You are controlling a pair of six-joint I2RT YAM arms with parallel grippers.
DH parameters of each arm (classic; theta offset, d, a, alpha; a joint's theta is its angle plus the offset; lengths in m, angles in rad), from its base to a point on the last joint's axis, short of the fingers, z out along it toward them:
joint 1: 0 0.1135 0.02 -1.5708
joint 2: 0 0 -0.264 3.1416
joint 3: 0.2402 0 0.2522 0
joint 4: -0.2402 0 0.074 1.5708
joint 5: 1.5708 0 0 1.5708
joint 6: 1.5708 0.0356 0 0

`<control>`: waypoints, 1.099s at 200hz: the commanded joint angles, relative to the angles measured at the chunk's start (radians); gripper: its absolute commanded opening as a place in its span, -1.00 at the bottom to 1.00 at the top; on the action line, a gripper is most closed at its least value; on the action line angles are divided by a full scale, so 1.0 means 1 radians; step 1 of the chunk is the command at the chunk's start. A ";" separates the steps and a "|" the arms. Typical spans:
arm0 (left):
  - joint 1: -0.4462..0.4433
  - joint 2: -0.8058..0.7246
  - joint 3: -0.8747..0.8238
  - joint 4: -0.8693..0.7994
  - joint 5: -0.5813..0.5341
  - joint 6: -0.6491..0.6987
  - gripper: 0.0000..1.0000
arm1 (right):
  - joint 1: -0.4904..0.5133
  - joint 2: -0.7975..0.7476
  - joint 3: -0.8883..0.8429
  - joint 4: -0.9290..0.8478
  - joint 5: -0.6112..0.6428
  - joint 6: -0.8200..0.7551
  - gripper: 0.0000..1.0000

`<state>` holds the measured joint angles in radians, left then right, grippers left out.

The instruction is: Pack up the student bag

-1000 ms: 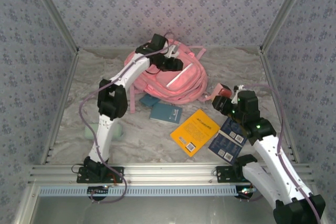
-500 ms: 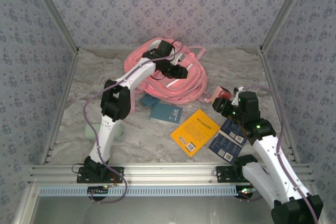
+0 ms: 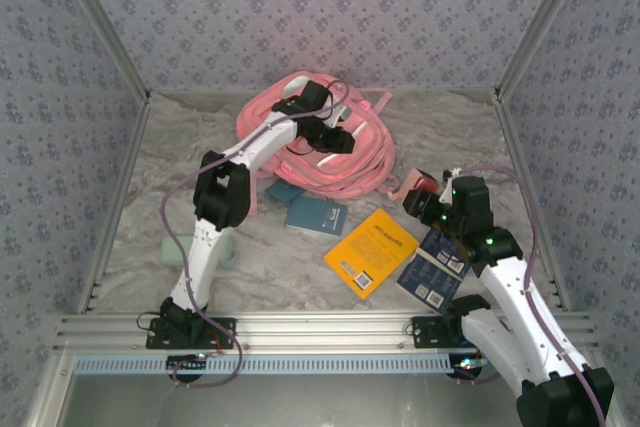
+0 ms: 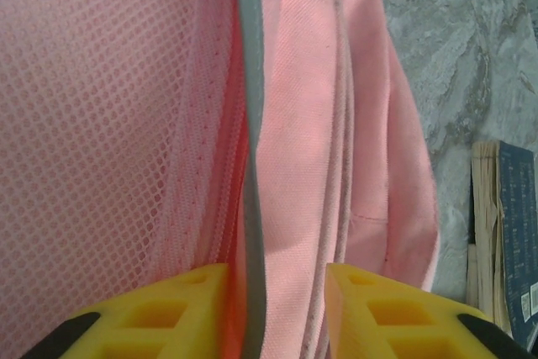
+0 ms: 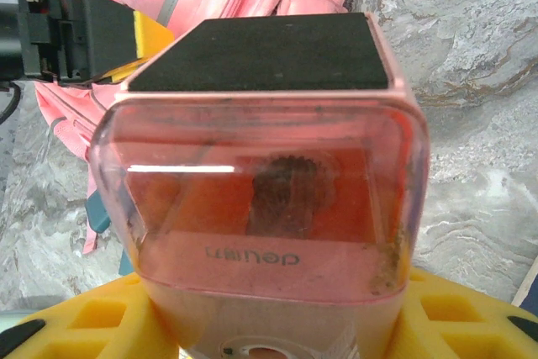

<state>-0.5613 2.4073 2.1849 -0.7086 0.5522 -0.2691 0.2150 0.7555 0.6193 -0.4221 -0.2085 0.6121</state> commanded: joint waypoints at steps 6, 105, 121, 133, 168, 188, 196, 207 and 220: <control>0.006 0.036 0.062 -0.043 0.000 0.024 -0.41 | -0.007 -0.001 0.019 0.039 -0.025 0.006 -0.38; 0.074 -0.115 0.247 -0.175 0.066 0.025 -1.00 | -0.006 -0.018 0.076 0.034 -0.035 0.010 -0.40; 0.096 -0.187 0.219 -0.161 0.069 0.019 -1.00 | -0.005 -0.017 0.075 0.050 -0.053 0.028 -0.40; 0.111 -0.229 0.207 -0.159 0.075 0.022 -1.00 | -0.005 -0.016 0.072 0.079 -0.075 0.049 -0.40; 0.173 -0.291 0.190 -0.127 0.135 -0.005 -1.00 | 0.012 0.008 0.059 0.185 -0.133 0.110 -0.40; 0.193 -0.313 0.155 -0.084 0.213 -0.028 -1.00 | 0.042 0.050 0.064 0.264 -0.162 0.149 -0.40; 0.195 -0.316 0.152 -0.085 0.229 -0.021 -1.00 | 0.061 0.074 0.073 0.281 -0.160 0.157 -0.40; 0.195 -0.322 0.146 -0.086 0.248 -0.012 -1.00 | 0.088 0.118 0.084 0.317 -0.150 0.164 -0.39; 0.196 -0.326 0.141 -0.084 0.262 -0.007 -1.00 | 0.112 0.178 0.098 0.382 -0.140 0.172 -0.39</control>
<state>-0.3527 2.1464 2.3348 -0.8608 0.6922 -0.2745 0.2874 0.8616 0.6617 -0.2047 -0.3305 0.7418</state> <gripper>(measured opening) 0.040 0.520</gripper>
